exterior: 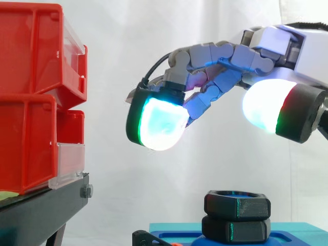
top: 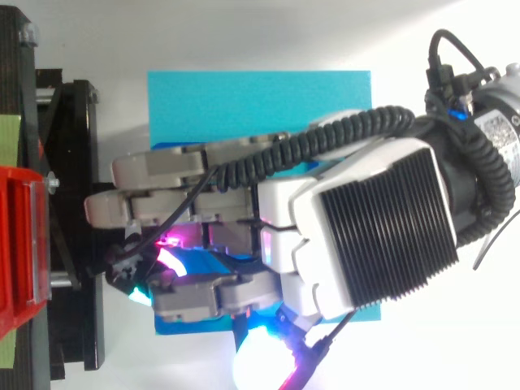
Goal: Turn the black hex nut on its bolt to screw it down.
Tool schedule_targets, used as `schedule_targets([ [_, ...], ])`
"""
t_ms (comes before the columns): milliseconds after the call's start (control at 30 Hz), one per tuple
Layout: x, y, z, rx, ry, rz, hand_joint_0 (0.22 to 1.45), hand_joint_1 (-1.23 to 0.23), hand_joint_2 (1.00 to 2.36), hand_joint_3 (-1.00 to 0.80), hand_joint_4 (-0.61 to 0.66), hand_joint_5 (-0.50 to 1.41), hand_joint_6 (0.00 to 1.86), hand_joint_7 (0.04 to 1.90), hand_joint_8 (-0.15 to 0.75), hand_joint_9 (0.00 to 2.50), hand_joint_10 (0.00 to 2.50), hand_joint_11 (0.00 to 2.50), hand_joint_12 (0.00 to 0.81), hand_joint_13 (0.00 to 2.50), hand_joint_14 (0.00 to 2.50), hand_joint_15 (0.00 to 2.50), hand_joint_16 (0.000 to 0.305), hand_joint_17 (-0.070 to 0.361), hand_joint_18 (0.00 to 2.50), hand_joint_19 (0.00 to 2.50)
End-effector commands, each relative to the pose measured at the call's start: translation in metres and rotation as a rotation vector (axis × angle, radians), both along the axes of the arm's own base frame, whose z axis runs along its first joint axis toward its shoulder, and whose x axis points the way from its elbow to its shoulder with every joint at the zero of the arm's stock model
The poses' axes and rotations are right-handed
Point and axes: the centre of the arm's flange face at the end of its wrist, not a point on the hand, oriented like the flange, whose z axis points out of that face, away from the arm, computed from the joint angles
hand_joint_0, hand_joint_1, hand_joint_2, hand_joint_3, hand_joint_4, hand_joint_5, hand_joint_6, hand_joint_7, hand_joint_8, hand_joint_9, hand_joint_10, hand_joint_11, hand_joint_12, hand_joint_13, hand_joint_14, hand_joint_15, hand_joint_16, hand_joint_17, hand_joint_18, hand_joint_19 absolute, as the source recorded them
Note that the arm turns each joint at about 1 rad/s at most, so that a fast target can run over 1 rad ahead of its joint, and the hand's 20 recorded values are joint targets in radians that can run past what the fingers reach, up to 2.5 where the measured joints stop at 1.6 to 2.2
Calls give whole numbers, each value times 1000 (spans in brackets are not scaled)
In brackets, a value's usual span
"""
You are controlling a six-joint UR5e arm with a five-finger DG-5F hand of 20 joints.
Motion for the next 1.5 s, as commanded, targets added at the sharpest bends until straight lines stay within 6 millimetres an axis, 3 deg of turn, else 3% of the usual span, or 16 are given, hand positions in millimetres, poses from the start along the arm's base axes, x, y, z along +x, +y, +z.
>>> schedule_targets([
  [0,0,9,-2,1,19,4,458,-157,1000,-500,315,-72,504,1069,263,853,1,67,316,511,2,0,53,118,454,189],
  [267,-7,22,-12,-8,113,20,460,-156,1000,-500,229,-55,504,1154,269,853,3,70,318,508,0,11,52,118,444,191],
  [600,-7,22,-12,-29,100,16,468,-149,1000,-500,151,-42,503,1256,295,877,0,60,319,522,1,50,52,116,441,190],
  [767,-9,18,-16,-42,111,10,475,-66,1000,-500,106,-36,503,1280,305,871,0,29,317,525,2,61,52,116,428,204],
  [900,-8,16,-15,-49,103,5,476,-54,1000,-500,95,-34,503,1283,306,879,0,32,318,523,3,58,52,116,423,203],
  [1033,-4,15,-41,-51,125,4,476,-59,1000,-500,98,-34,503,1284,301,872,0,30,319,525,2,57,52,116,424,203],
  [1167,-2,16,-40,-50,109,7,476,-66,1000,-500,96,-32,503,1279,299,879,2,31,318,525,1,59,52,116,423,203],
  [1467,-2,15,-39,-50,103,7,477,-75,1000,-500,97,-18,515,1455,331,879,0,0,317,532,3,76,52,116,433,195],
])
